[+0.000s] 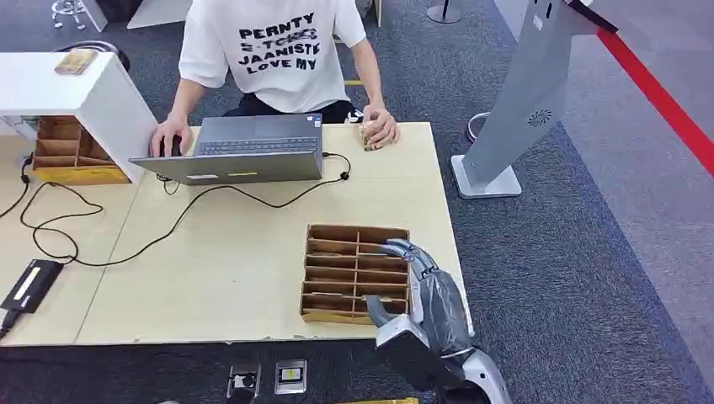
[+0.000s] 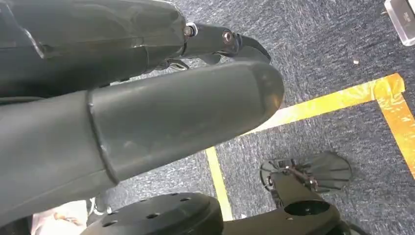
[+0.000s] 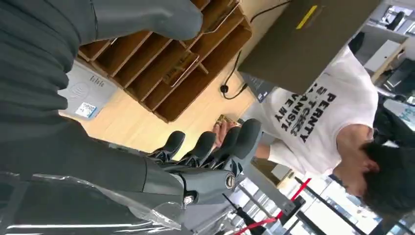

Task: Pass the card to the sensor for recognition and then transmit it.

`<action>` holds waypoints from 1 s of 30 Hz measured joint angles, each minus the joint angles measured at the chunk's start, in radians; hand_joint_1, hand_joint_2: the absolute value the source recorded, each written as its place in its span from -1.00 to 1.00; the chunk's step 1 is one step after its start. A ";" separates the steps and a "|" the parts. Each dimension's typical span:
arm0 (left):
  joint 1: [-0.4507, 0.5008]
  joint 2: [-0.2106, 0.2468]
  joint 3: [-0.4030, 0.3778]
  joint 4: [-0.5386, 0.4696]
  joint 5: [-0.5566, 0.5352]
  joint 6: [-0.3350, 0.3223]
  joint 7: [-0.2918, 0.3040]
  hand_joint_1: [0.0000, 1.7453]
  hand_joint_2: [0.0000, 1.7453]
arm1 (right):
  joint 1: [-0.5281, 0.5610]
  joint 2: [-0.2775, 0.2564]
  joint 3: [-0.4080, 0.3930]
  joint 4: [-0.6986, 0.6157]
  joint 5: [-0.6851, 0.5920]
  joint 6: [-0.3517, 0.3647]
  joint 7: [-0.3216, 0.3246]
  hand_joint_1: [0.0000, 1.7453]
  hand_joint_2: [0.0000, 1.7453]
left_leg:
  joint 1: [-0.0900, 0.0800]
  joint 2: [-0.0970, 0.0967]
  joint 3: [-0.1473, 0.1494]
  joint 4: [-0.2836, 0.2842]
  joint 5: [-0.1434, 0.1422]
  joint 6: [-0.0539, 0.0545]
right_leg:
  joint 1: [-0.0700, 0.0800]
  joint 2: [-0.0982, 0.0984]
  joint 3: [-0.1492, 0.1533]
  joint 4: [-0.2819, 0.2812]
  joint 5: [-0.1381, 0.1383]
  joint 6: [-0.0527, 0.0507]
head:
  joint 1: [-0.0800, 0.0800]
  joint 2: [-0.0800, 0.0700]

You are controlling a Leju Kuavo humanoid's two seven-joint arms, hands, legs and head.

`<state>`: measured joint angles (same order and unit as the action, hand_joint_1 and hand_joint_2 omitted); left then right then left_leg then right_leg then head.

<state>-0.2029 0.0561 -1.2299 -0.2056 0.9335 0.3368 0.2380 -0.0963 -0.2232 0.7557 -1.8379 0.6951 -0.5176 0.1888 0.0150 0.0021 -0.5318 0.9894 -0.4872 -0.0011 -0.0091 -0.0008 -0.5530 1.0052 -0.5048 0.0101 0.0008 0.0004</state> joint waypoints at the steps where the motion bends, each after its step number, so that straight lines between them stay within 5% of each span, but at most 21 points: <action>1: 0.000 0.000 0.000 0.000 0.000 0.000 0.000 -1.00 -1.00 | -0.002 0.000 0.005 0.003 0.002 0.002 -0.003 -0.40 1.00 | 0.000 0.000 0.000 0.000 0.000 0.000 | 0.000 0.000 0.000 0.000 0.000 0.000 | 0.000 0.000; 16: 0.000 0.000 0.000 0.000 0.002 0.004 0.000 -1.00 -1.00 | -0.016 0.023 0.046 0.067 0.129 0.016 0.019 -0.44 1.00 | 0.000 0.000 0.000 0.000 0.000 0.000 | 0.000 0.000 0.000 0.000 0.000 0.000 | 0.000 0.000; 30: -0.001 0.000 -0.002 0.000 -0.006 0.002 0.000 -1.00 -1.00 | -0.014 0.021 0.068 0.113 0.338 0.045 0.147 -0.36 1.00 | 0.000 0.000 0.000 0.000 0.000 0.000 | 0.000 0.000 0.000 0.000 0.000 0.000 | 0.000 0.000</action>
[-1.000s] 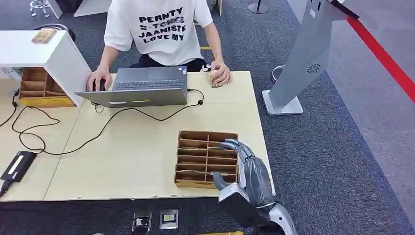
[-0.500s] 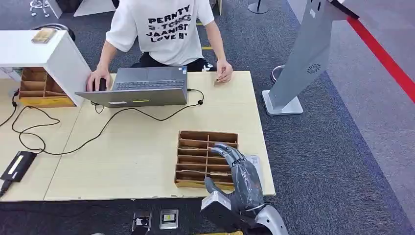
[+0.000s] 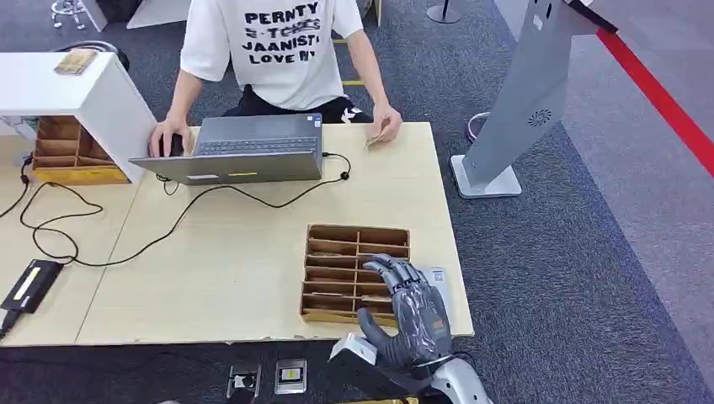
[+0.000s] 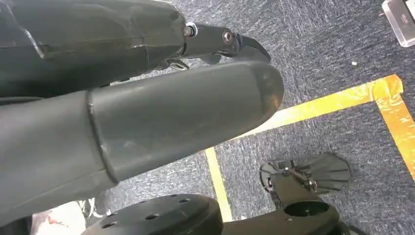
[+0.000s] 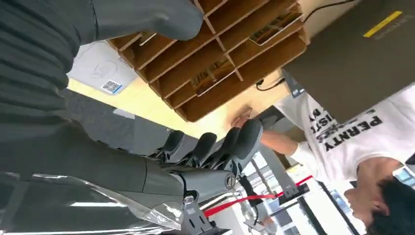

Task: Pass the card to the sensor for recognition and then transmit it.

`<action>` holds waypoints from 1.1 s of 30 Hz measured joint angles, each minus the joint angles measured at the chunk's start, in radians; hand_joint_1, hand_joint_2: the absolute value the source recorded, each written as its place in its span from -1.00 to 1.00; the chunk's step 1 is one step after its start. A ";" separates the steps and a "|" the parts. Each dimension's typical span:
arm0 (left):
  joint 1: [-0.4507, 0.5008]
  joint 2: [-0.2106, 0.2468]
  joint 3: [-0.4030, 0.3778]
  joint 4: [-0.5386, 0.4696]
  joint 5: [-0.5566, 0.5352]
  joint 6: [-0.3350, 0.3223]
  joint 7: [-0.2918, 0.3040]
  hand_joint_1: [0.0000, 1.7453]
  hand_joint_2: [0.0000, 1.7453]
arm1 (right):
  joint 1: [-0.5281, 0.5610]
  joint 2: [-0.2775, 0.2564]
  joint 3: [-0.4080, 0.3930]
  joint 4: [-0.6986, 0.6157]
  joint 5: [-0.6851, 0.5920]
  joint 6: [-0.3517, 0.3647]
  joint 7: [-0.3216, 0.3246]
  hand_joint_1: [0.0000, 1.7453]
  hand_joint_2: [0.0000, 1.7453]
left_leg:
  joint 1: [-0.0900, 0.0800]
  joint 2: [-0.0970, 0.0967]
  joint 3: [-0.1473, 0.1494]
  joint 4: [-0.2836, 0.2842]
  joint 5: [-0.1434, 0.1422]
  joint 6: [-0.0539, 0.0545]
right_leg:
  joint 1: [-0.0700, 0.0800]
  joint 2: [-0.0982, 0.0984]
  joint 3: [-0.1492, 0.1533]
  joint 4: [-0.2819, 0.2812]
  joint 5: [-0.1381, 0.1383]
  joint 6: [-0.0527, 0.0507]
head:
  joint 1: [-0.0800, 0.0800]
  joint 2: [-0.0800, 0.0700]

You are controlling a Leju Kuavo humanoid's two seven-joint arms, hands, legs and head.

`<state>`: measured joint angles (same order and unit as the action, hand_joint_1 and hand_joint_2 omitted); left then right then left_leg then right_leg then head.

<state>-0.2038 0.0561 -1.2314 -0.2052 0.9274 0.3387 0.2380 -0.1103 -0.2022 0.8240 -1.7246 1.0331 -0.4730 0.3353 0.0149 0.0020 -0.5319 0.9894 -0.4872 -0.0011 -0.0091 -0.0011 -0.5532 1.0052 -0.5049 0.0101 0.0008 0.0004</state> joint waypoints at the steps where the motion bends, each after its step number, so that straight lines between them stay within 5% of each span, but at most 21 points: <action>1: 0.000 0.000 0.000 0.000 0.002 0.000 0.000 -1.00 -1.00 | 0.000 0.000 0.001 0.003 0.005 0.004 0.005 -0.36 1.00 | 0.000 0.000 0.000 0.000 0.000 0.000 | 0.000 0.000 0.000 0.000 0.000 0.000 | 0.000 0.000; 14: 0.001 0.000 0.000 0.000 0.005 0.002 0.000 -1.00 -1.00 | 0.000 -0.002 0.011 0.024 0.041 0.022 0.019 0.00 1.00 | 0.000 0.000 0.000 0.000 0.000 0.000 | 0.000 0.000 0.000 0.000 0.000 0.000 | 0.000 0.000; 24: 0.001 0.000 0.000 0.000 0.001 0.003 0.000 -1.00 -1.00 | -0.003 -0.003 0.020 0.039 0.053 0.035 0.028 0.02 1.00 | 0.000 0.000 0.000 0.000 0.000 0.000 | 0.000 0.000 0.000 0.000 0.000 0.000 | 0.000 0.000; 33: -0.002 0.000 0.000 0.000 -0.013 0.000 0.000 -1.00 -1.00 | -0.003 -0.003 0.022 0.045 0.036 0.047 0.026 -0.18 1.00 | 0.000 0.000 0.000 0.000 0.000 0.000 | 0.000 0.000 0.000 0.000 0.000 0.000 | 0.000 0.000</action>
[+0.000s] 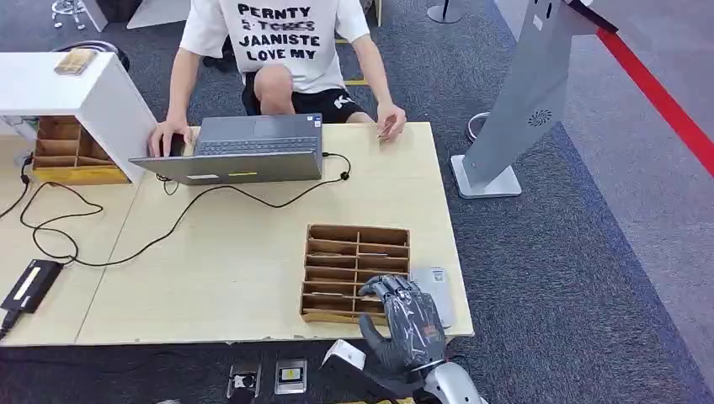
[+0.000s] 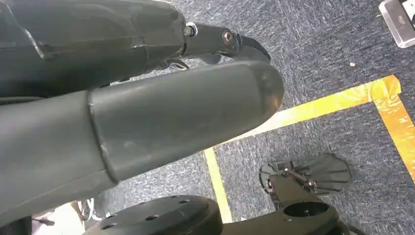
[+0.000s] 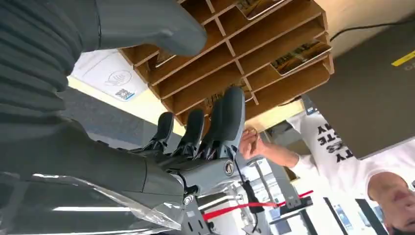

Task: Pass the card to the sensor for recognition and then transmit it.

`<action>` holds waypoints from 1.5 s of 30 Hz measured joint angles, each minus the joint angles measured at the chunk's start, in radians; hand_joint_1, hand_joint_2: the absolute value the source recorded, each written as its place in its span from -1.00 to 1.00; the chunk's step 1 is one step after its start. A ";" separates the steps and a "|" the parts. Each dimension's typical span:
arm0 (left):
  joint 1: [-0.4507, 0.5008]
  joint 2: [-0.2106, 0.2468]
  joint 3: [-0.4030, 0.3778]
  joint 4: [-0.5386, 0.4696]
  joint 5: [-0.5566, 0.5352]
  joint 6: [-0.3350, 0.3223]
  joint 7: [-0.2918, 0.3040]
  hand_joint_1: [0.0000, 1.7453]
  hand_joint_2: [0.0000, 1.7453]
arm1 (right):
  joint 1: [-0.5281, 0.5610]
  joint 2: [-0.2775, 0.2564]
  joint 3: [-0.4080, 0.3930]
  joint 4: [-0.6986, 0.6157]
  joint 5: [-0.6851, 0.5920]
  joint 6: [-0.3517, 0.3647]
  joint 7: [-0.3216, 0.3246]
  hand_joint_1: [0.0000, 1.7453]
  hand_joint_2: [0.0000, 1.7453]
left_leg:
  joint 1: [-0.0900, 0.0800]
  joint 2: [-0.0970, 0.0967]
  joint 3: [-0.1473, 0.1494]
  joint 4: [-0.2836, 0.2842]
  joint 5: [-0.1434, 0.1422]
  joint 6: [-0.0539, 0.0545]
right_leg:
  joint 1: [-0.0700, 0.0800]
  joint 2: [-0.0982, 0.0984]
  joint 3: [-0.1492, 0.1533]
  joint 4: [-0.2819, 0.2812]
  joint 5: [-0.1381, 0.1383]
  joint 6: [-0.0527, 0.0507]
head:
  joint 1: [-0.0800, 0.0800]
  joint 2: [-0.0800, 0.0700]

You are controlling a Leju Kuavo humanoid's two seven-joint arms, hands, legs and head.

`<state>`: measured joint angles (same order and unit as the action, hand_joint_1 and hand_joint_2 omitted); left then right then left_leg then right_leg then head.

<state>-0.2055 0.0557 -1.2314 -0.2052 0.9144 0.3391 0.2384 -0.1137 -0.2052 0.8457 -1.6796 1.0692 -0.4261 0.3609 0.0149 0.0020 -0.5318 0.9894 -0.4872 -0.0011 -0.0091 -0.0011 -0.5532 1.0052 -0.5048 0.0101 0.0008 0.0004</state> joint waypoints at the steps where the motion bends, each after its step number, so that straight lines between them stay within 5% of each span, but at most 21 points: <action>1: 0.000 0.000 0.000 0.000 -0.001 0.000 0.000 -1.00 -1.00 | 0.000 0.000 0.000 0.001 -0.005 0.000 -0.002 -0.16 1.00 | 0.000 0.000 0.000 0.000 0.000 0.000 | 0.000 0.000 0.000 0.000 0.000 0.000 | 0.000 0.000; 45: -0.009 0.000 -0.016 0.000 -0.018 -0.007 0.011 -1.00 -1.00 | 0.007 -0.035 -0.079 0.114 -0.053 -0.066 0.092 -0.14 1.00 | 0.000 0.000 0.000 0.000 0.000 0.000 | 0.000 0.000 0.000 0.000 0.000 0.000 | 0.000 0.000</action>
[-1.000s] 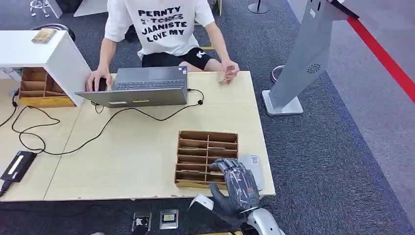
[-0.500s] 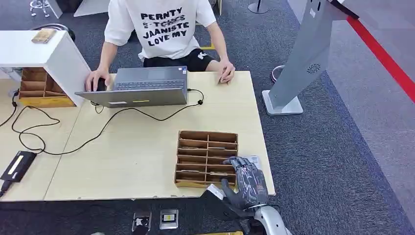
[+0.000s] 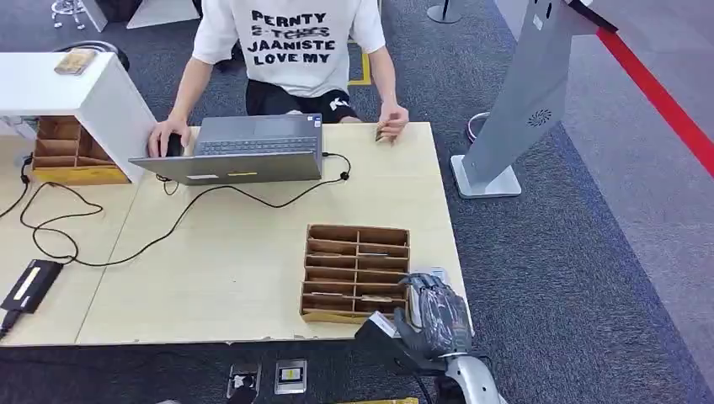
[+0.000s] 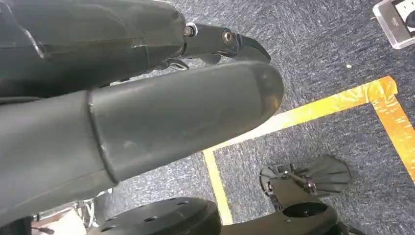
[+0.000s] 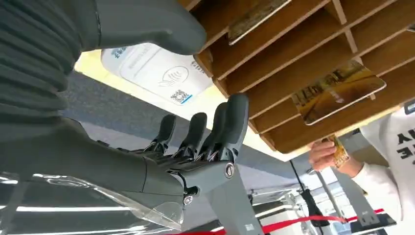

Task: Pass the card to the sensor for recognition and then transmit it.

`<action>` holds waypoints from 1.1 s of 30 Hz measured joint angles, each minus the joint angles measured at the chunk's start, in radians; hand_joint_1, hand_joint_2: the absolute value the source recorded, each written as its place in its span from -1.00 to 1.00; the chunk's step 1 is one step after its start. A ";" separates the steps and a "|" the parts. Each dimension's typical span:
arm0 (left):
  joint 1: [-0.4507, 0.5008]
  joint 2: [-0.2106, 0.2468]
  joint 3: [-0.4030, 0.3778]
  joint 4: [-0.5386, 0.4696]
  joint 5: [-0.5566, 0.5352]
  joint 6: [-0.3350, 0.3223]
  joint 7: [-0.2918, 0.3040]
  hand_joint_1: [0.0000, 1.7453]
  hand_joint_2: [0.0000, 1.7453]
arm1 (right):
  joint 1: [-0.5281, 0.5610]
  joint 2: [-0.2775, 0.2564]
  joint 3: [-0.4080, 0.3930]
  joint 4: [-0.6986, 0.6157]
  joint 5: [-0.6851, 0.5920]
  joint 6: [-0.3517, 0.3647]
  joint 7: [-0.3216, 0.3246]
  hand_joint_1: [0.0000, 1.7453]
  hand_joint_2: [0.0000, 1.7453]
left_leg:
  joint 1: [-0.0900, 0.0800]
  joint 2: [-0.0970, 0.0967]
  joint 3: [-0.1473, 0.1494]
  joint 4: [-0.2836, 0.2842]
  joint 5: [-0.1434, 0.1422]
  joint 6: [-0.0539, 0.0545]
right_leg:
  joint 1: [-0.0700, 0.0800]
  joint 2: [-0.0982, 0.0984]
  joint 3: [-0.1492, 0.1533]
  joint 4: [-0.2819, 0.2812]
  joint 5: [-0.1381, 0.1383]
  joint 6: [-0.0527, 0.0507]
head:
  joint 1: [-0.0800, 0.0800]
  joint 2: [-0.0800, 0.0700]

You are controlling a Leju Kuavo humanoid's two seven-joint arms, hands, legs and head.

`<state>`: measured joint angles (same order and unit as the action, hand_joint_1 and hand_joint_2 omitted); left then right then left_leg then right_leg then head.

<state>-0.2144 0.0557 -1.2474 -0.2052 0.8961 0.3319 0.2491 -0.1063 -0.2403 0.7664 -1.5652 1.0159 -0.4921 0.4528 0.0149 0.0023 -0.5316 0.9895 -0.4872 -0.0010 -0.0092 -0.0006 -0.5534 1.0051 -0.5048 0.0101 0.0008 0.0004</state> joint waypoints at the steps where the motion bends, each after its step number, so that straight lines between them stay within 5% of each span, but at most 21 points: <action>1: -0.001 0.000 -0.001 0.000 0.000 0.000 0.000 -1.00 -1.00 | 0.002 0.000 0.000 0.000 0.000 0.000 0.000 -0.14 1.00 | 0.000 0.000 0.000 0.000 0.000 0.000 | 0.000 0.000 0.000 0.000 0.000 0.000 | 0.000 0.000; 17: -0.004 -0.002 -0.008 0.000 -0.006 0.000 0.002 -1.00 -1.00 | 0.003 0.001 0.007 -0.006 -0.020 0.002 -0.030 -0.02 1.00 | 0.000 0.000 0.000 0.000 0.000 0.000 | 0.000 0.000 0.000 0.000 0.000 0.000 | 0.000 0.000; 33: -0.007 -0.005 -0.008 0.000 -0.006 -0.001 0.003 -1.00 -1.00 | -0.011 0.019 0.037 -0.035 -0.102 0.000 -0.097 -0.12 1.00 | 0.000 0.000 0.000 0.000 0.000 0.000 | 0.000 0.000 0.000 0.000 0.000 0.000 | 0.000 0.000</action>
<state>-0.2211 0.0511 -1.2554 -0.2052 0.8904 0.3311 0.2518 -0.1174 -0.2212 0.8030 -1.6003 0.9140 -0.4917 0.3559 0.0149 0.0022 -0.5316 0.9895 -0.4872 -0.0010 -0.0092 -0.0008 -0.5531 1.0052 -0.5048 0.0102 0.0008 0.0004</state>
